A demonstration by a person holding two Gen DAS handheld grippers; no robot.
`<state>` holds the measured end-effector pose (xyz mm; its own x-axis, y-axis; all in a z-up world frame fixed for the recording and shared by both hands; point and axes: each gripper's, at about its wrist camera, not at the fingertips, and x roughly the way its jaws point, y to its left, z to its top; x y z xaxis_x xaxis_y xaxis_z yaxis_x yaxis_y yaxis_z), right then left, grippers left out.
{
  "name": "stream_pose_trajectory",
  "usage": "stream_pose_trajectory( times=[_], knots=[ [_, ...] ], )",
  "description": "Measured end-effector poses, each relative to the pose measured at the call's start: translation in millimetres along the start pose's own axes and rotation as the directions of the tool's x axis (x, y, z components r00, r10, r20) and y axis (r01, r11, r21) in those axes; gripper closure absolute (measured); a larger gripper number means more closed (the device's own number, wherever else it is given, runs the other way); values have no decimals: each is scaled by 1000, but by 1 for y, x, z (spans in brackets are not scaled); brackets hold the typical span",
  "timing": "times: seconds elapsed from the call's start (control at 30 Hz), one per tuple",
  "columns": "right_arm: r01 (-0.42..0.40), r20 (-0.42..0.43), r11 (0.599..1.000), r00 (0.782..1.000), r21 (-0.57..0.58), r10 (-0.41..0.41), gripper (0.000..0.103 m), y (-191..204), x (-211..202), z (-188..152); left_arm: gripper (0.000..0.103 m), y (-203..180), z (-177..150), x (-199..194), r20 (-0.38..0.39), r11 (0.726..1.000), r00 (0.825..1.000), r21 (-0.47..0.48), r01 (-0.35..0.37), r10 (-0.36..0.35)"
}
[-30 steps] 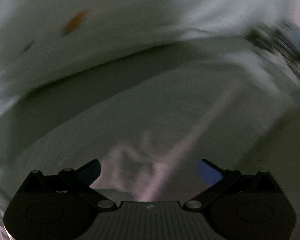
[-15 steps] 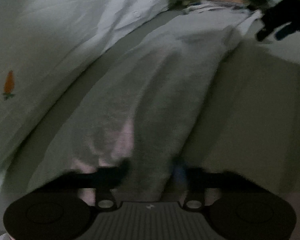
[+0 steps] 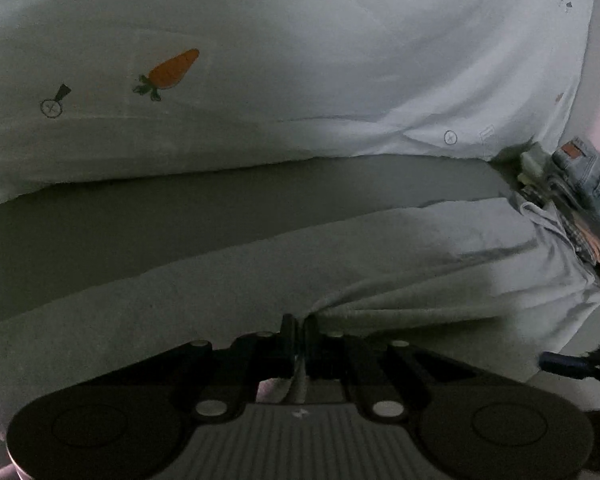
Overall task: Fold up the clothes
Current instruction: 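Grasp the folded garment edge with the left gripper and fold it over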
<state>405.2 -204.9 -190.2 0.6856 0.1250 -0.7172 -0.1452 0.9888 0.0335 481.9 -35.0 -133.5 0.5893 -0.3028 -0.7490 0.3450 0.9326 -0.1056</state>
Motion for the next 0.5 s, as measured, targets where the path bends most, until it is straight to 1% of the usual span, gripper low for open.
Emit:
stream_pose_trajectory(
  times=[0.03, 0.1, 0.17, 0.23, 0.27, 0.3, 0.33, 0.37, 0.4, 0.43, 0.47, 0.5],
  knots=[
    [-46, 7, 999, 999, -25, 46, 49, 7, 3, 5, 98, 2, 0, -1, -4, 1000, 1000, -11, 7, -7],
    [-154, -15, 983, 988, -104, 153, 46, 25, 12, 13, 98, 5, -2, -4, -11, 999, 1000, -34, 21, -21],
    [-210, -27, 958, 978, -193, 209, 44, 46, 21, 16, 98, 9, -4, -6, -15, 998, 999, -60, 36, -37],
    [-249, -52, 924, 968, -289, 244, 43, 68, 32, 17, 98, 12, -6, -1, -16, 996, 999, -82, 48, -49],
    [-250, -59, 903, 968, -350, 245, 43, 80, 38, 15, 98, 13, -7, -3, -14, 994, 998, -90, 54, -56],
    [-235, -57, 875, 971, -423, 233, 46, 93, 45, 12, 98, 12, -9, -5, -12, 994, 998, -95, 61, -62],
    [-223, -54, 843, 973, -490, 226, 63, 103, 53, 8, 98, 13, -10, -9, -11, 993, 998, -99, 68, -69],
    [-221, -72, 813, 974, -538, 217, 77, 112, 60, 4, 98, 14, -11, -13, -11, 992, 997, -98, 74, -76],
    [-240, -69, 804, 968, -544, 242, 94, 114, 61, 2, 98, 13, -12, -17, -10, 992, 997, -92, 81, -82],
    [-254, -94, 807, 966, -533, 242, 99, 114, 59, 4, 98, 11, -14, -22, -6, 992, 996, -83, 91, -92],
    [-268, -118, 810, 963, -521, 242, 100, 114, 58, 5, 98, 11, -16, -29, -4, 991, 994, -75, 108, -109],
    [-273, -120, 804, 962, -529, 247, 100, 112, 51, 3, 98, 11, -19, -34, -5, 990, 992, -67, 126, -126]
  ],
)
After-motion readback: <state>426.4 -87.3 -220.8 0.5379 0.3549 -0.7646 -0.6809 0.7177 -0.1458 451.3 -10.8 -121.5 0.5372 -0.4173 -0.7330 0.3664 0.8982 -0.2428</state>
